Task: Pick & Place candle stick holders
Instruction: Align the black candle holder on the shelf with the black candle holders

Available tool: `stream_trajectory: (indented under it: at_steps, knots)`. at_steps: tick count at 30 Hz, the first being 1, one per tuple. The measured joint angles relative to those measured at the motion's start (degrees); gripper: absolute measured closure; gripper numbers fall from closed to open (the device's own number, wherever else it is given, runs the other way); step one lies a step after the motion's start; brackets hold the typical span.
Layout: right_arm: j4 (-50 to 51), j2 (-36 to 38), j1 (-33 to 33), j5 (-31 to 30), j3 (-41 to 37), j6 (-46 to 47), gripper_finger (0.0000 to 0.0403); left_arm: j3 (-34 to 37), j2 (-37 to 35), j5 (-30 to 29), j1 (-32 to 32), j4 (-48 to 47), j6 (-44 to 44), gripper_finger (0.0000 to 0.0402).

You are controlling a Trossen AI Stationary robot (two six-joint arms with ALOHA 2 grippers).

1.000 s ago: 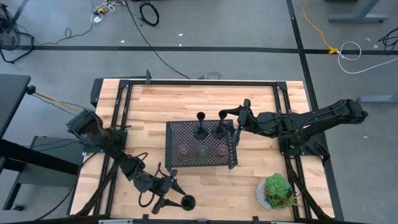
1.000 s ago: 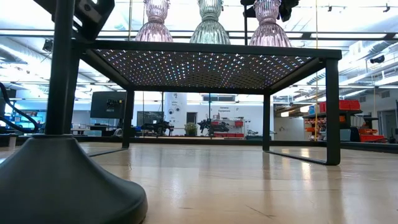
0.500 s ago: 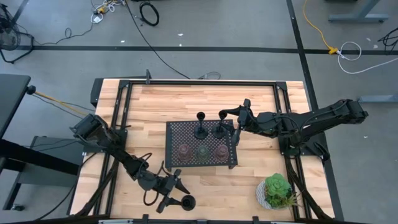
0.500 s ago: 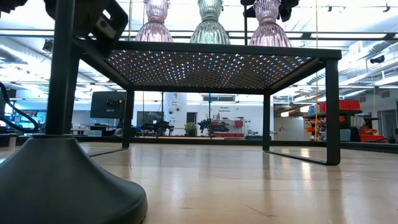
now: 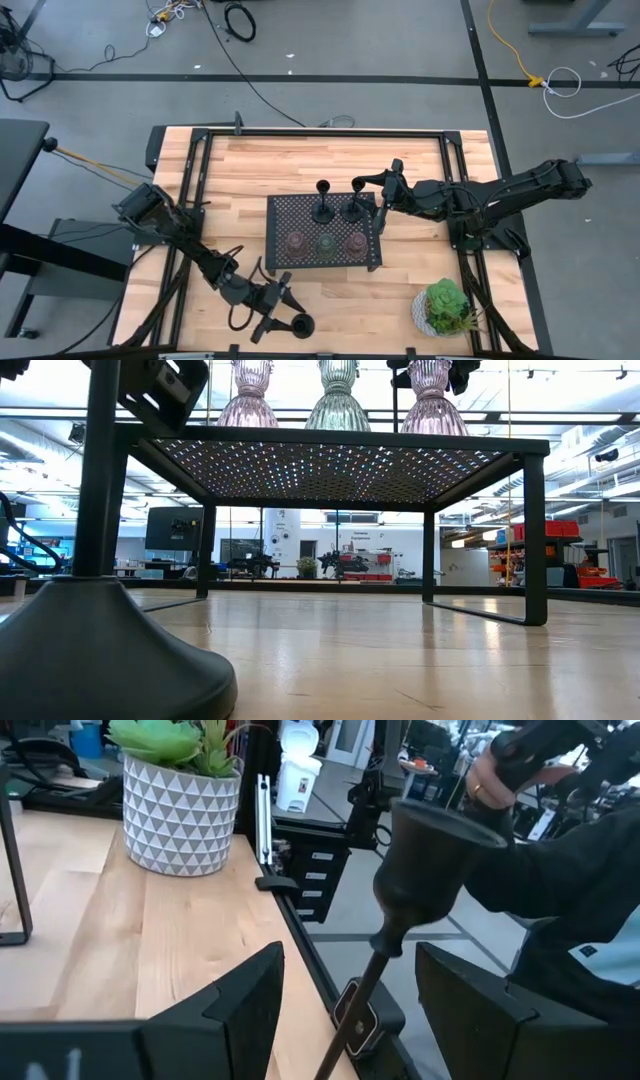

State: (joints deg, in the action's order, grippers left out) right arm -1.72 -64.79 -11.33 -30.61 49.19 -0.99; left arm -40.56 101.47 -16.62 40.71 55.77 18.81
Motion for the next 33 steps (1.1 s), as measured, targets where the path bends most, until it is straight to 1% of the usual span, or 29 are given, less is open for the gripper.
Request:
stream_trajectory:
  at_steps: [2, 6, 9, 13, 17, 21, 33]
  knots:
    - [0.00, 0.00, 0.00, 0.00, 0.00, -0.01, 0.0148, -0.20, 0.21, -0.02, 0.00, 0.14, 0.02, 0.0173]
    - [0.02, 0.00, 0.00, 0.00, 0.00, 0.00, 0.0148, -3.45, 3.99, 0.38, 0.00, 0.13, -1.31, 0.0173]
    - [0.02, 0.00, 0.00, 0.02, 0.00, 0.00, 0.0148, -5.68, 6.52, 3.76, 0.00, -0.76, -1.95, 0.0173]
    - [-0.03, 0.02, 0.01, 0.08, 0.00, 0.00, 0.0148, -7.29, 7.04, 5.14, -0.03, -0.24, -4.88, 0.0176]
    - [0.00, 0.02, 0.00, 0.16, 0.00, 0.00, 0.0148, -7.34, 7.08, 4.93, -0.04, -0.90, -5.08, 0.0192]
    - [0.00, 0.02, 0.00, 0.15, 0.00, 0.00, 0.0148, -7.34, 7.14, 4.48, -0.21, -2.21, -4.96, 0.0227]
    - [0.00, 0.02, 0.00, 0.15, 0.00, 0.00, 0.0148, -7.34, 7.15, 4.84, -0.31, -2.22, -5.22, 0.0358]
